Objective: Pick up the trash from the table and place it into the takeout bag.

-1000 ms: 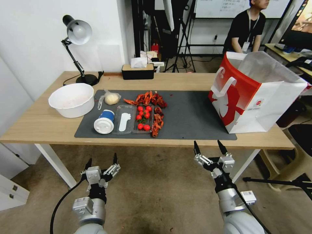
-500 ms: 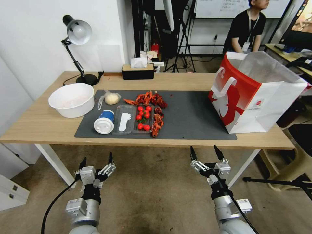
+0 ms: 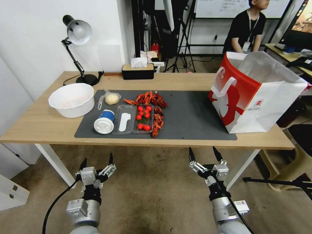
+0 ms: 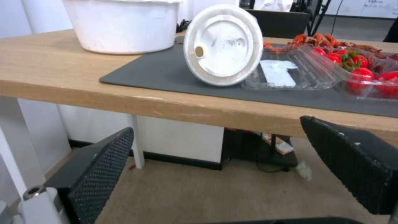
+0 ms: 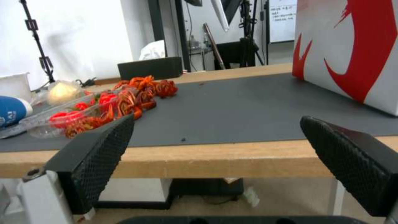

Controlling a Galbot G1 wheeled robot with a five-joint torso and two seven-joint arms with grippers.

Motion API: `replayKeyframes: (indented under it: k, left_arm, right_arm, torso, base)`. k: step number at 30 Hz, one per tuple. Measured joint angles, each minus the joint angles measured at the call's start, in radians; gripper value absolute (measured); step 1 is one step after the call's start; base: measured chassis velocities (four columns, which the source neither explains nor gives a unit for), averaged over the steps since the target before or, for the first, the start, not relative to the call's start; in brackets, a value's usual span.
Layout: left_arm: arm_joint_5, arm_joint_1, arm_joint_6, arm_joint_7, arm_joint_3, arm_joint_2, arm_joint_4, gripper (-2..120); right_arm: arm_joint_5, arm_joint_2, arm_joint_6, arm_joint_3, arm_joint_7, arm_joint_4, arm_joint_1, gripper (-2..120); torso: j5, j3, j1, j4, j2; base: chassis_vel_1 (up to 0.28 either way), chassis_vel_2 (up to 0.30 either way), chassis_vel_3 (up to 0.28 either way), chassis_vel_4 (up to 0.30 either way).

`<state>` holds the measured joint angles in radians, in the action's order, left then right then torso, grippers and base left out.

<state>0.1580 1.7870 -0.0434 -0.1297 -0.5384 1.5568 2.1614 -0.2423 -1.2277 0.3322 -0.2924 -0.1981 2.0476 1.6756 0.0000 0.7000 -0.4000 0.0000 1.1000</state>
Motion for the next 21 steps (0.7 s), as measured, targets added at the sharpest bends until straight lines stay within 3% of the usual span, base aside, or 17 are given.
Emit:
replayKeyframes:
  k: [9, 21]
  left_arm:
    - [0.037, -0.029, 0.018, -0.007, -0.004, -0.03, -0.003, 100]
    - [0.191, -0.196, 0.146, -0.054, -0.066, -0.196, 0.002, 100]
  right_arm:
    - [0.007, -0.006, 0.0, 0.004, -0.001, -0.019, -0.002, 100]
    - [0.008, -0.001, -0.006, 0.009, 0.012, -0.019, -0.005, 100]
  torso:
    - [0.0, 0.0, 0.0, 0.0, 0.0]
    - [-0.0003, 0.0, 0.0, 0.0, 0.0]
  base:
    - [0.0, 0.0, 0.0, 0.0]
    - [0.0, 0.0, 0.0, 0.0]
